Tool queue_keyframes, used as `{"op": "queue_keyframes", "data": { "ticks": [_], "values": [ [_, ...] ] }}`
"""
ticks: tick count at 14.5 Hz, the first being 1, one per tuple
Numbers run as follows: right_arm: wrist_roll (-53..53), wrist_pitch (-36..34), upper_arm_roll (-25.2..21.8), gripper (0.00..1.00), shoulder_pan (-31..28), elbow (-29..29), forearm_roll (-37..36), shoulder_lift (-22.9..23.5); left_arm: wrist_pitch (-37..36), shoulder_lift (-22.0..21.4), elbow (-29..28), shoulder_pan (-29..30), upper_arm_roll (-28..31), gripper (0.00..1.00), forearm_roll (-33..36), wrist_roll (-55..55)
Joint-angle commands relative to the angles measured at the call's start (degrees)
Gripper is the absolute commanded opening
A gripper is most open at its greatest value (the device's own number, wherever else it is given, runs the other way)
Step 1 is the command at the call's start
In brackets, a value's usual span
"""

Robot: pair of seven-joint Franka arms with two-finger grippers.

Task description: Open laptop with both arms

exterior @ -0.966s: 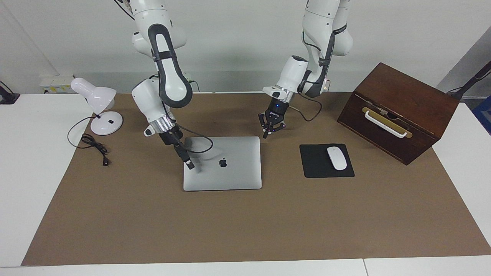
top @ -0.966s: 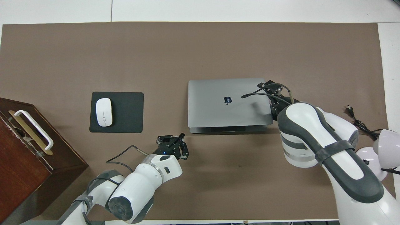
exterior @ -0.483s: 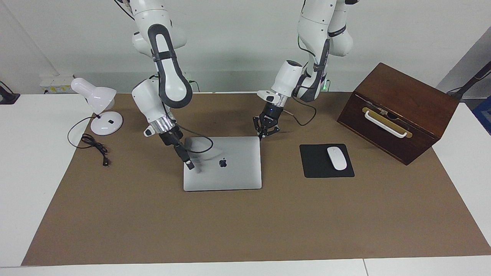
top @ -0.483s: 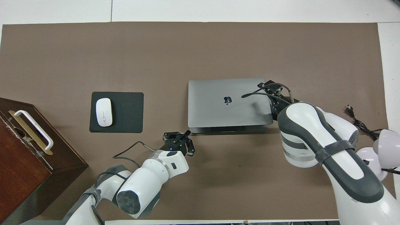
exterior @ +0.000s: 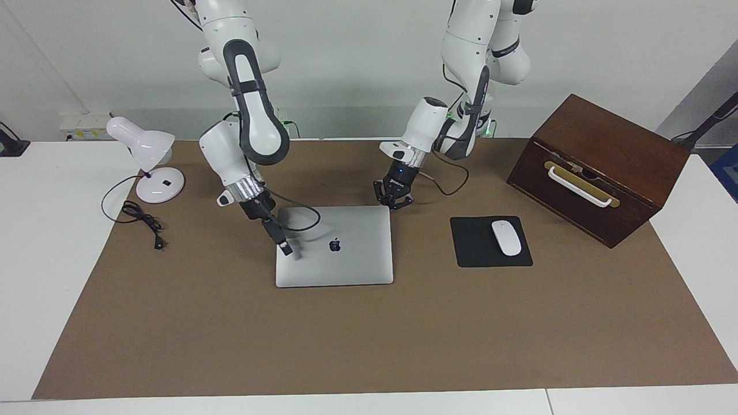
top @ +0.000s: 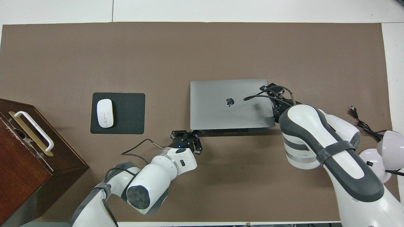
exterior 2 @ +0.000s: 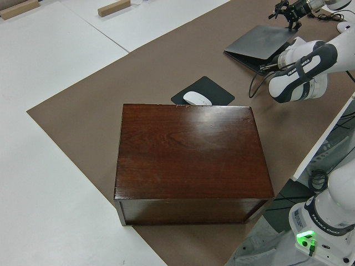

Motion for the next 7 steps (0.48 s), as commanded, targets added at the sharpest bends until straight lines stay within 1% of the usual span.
{"op": "queue_keyframes", "data": {
  "ticks": [1,7],
  "values": [
    [-2.89,-0.08,0.44,0.99,0.07,-0.31,2.80,-0.39,1.07,1.91,1.37,-1.45,1.05,0.00,-0.69,1.11],
    [-2.37,1.06,0.53,0.99,0.95,-0.83,2.80,-0.48,1.07,2.70,1.64,-1.36,1.13,0.00,-0.34,2.15]
  ]
}}
